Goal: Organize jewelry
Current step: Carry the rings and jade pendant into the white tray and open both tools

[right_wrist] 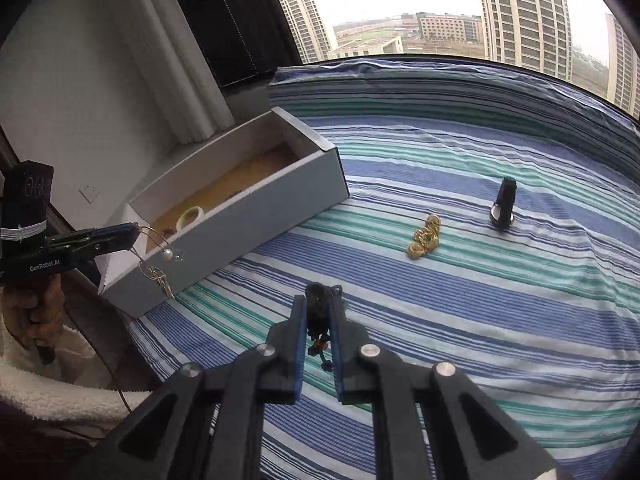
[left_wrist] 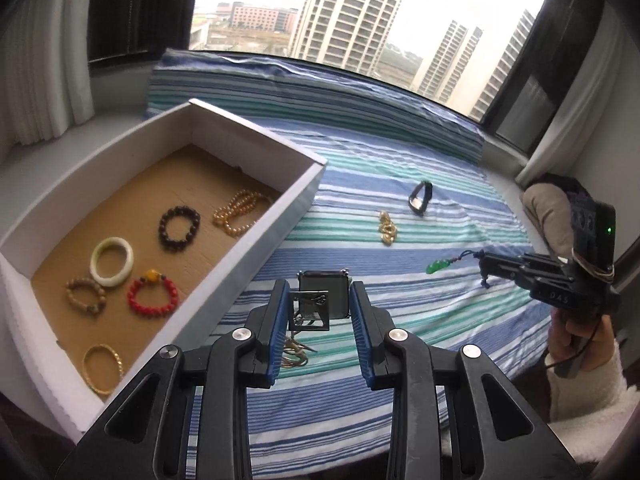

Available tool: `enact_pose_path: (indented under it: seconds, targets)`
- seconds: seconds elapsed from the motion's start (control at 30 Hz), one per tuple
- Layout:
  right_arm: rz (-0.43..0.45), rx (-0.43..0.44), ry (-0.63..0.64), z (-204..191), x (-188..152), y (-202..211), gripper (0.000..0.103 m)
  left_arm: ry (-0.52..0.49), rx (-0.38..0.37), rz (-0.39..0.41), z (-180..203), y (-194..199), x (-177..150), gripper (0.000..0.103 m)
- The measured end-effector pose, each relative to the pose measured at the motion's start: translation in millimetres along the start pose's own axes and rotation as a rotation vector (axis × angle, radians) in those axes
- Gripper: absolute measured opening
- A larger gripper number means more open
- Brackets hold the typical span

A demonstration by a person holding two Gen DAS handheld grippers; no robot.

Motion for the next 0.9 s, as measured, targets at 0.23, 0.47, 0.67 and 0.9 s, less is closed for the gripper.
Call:
enact_pose_path:
  seconds: [0.23,0.47,0.67,0.9]
  targets:
    - [0.058,0.123,0.133,-69,85,-26,0.011,0.093,0.153,0.095,-75,46,36,0.03]
    - [0.027,0.228,0.196,-139,141,-94,0.011,0.213,0.249,0.061,-150,34,30,0.03]
    - [-0.096,0.224,0.252,-176,142,-169,0.011,0.289,0.288,-0.016,-194,9,-3,0.03]
    - [-0.245,0.191,0.243,-177,121,-236,0.014,0.309,0.334,-0.095,-210,-20,-29,0.031]
Point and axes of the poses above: each gripper's, at about its wrist camera, not at the fingertips, and y roughly against the way its jaws point, z to its right, x to its top, the point moved 6 cm from there along -y, roughly the way its jaws point, and after that the axes turned 3 degrees about -x, right-handed, at the moved point
